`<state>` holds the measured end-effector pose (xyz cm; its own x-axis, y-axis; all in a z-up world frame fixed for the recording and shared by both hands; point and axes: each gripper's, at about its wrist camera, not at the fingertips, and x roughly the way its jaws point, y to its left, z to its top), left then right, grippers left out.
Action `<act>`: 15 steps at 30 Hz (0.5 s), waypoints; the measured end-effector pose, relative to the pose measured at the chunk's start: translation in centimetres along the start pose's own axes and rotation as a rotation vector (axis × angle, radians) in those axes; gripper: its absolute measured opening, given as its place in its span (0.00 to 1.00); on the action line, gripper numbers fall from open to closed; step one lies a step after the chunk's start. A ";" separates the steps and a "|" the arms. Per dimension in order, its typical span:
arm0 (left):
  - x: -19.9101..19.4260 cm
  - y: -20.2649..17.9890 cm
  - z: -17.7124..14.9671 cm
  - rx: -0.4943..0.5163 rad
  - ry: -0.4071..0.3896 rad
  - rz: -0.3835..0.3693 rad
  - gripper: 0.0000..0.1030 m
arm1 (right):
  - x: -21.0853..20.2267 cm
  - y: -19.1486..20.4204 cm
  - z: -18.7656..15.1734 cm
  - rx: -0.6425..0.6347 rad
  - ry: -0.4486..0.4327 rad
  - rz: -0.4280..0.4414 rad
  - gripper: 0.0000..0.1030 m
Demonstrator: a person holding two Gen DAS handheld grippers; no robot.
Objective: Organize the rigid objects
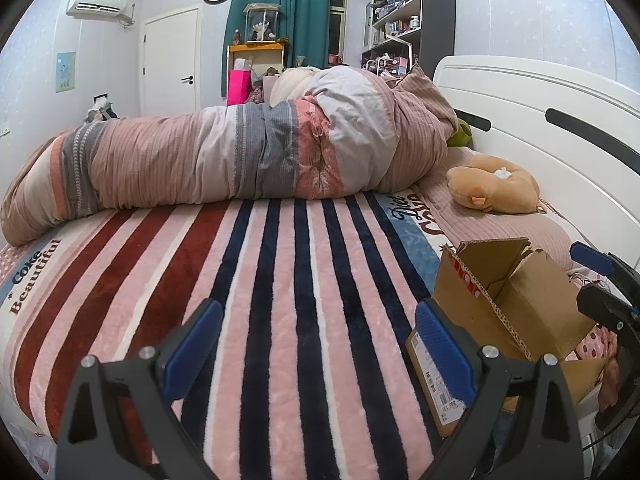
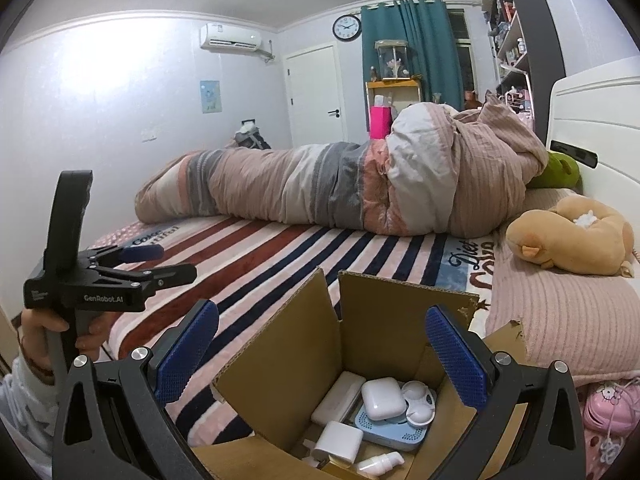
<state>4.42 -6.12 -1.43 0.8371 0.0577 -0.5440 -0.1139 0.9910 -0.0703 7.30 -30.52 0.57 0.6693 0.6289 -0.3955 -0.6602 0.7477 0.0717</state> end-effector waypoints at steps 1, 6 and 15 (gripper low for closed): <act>0.0 0.0 0.0 0.000 0.000 0.000 0.93 | 0.0 0.0 0.0 0.000 0.000 -0.002 1.00; 0.0 0.1 0.1 0.002 -0.001 -0.001 0.93 | 0.0 0.1 0.1 -0.001 -0.004 -0.014 1.00; 0.1 0.3 0.1 0.005 -0.002 0.008 0.93 | -0.1 0.3 0.1 -0.018 -0.013 -0.035 1.00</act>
<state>4.49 -5.79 -1.38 0.8375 0.0659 -0.5425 -0.1180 0.9911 -0.0618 7.04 -30.35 0.74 0.6960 0.6055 -0.3860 -0.6425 0.7651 0.0418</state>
